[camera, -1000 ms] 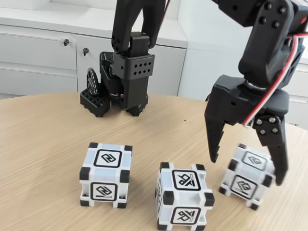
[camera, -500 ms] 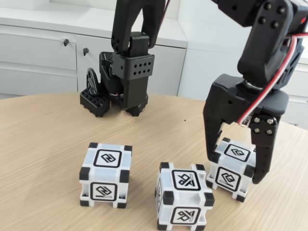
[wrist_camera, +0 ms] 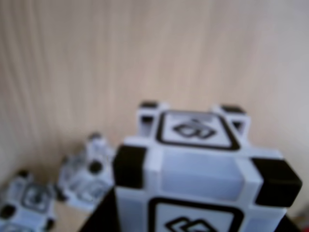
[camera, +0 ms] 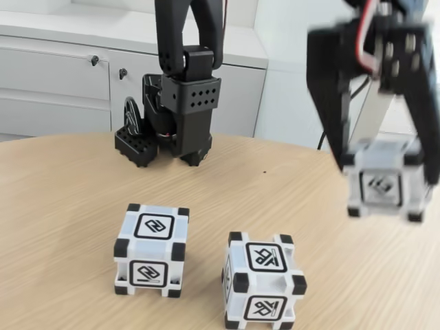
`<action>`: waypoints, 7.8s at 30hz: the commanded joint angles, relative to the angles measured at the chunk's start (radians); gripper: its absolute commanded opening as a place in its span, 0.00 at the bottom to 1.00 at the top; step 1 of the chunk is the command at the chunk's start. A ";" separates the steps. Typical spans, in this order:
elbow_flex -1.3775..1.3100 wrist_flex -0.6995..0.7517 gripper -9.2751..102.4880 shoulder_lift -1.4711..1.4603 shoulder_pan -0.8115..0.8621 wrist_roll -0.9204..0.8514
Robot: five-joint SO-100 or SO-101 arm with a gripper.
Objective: Stack cubes from left to right.
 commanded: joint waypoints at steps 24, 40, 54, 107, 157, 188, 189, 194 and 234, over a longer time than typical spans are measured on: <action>-0.023 0.273 0.08 0.135 0.657 0.095; 0.107 0.264 0.08 0.123 0.764 0.144; 0.106 0.262 0.08 0.020 0.764 0.077; 0.092 0.276 0.49 0.064 0.615 0.058; 0.109 -0.002 0.50 -0.169 0.256 0.577; 0.107 -0.058 0.14 -0.430 0.258 0.653; 0.107 -0.058 0.13 -0.430 0.258 0.647; 0.107 -0.058 0.09 -0.425 0.258 0.640; 0.107 0.011 0.08 0.575 0.305 0.321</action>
